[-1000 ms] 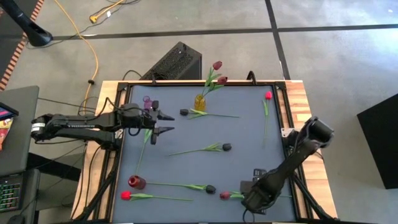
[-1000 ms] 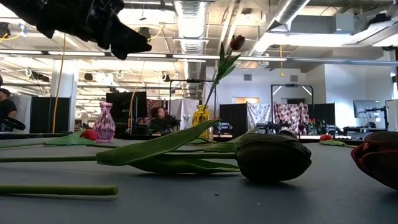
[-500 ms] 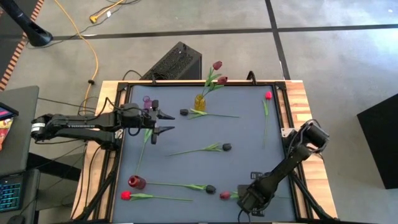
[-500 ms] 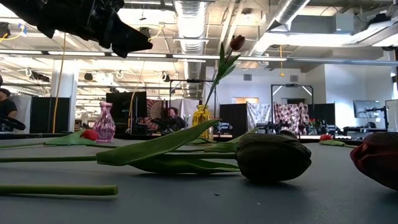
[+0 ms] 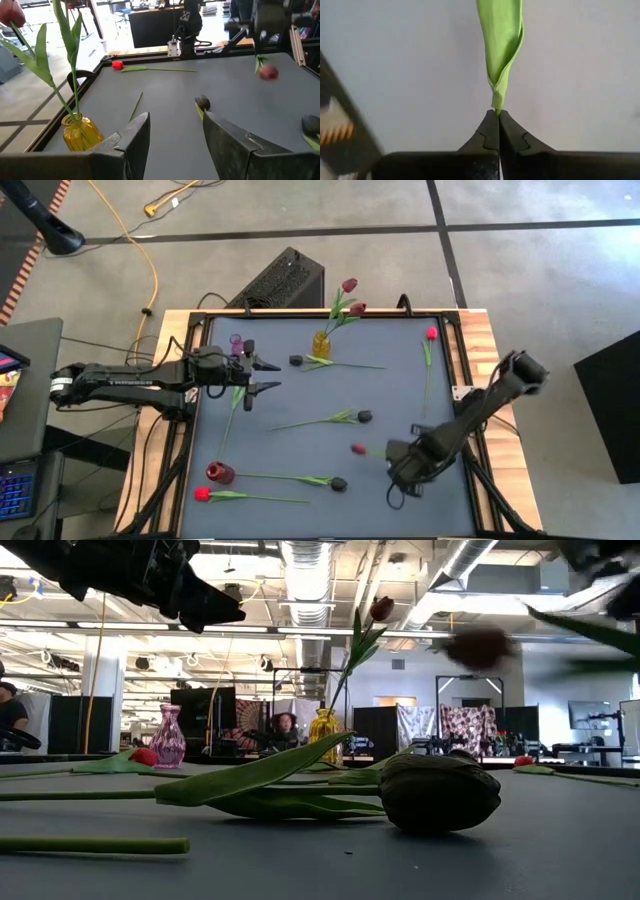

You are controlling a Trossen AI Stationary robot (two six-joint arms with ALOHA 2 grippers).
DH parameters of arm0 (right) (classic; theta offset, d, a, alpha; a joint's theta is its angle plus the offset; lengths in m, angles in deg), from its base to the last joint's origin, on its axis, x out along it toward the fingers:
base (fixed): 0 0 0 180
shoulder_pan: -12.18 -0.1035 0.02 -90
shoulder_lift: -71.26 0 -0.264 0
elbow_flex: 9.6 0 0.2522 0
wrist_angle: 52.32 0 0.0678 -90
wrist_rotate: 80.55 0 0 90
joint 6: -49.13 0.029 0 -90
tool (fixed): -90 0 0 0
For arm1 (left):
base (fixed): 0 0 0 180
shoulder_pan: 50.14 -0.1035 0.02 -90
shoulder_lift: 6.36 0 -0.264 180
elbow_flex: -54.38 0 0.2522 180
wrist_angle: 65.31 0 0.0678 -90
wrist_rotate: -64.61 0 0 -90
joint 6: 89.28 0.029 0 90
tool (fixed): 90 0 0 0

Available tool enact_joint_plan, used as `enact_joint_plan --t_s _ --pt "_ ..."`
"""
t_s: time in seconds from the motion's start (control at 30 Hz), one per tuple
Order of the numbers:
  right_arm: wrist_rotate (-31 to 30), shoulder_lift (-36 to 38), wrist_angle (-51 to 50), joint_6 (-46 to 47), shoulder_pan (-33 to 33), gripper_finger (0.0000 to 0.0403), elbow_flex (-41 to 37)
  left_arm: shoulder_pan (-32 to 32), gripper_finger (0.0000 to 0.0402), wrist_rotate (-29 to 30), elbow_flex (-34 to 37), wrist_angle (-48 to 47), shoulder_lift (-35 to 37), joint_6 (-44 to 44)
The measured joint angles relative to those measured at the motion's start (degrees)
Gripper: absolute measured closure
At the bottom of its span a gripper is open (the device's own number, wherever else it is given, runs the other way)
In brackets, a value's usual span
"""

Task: Sort flowers into vase by color
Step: Put the dark red flower into the yellow vase

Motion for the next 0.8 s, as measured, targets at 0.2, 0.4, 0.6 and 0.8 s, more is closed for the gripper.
enact_joint_plan --t_s 0.2,0.4,0.6,0.8 --pt "-29.1 7.6 12.9 -14.4 3.3 0.0381 0.0 0.0 0.0229 0.1 0.0 0.0 -1.2 0.9" --pt "-37.4 9.1 34.7 -45.6 10.9 0.0384 0.0 -0.1 0.0229 1.3 0.0 3.8 -6.6 1.8" --pt "-20.9 7.9 55.6 -65.4 24.2 0.0385 0.0 -0.1 0.0229 1.7 0.0 9.3 -12.0 1.7" --pt "-11.6 8.2 77.1 -72.7 37.2 0.0386 -5.6 -0.1 0.0229 3.1 0.0 9.0 -12.8 1.7"
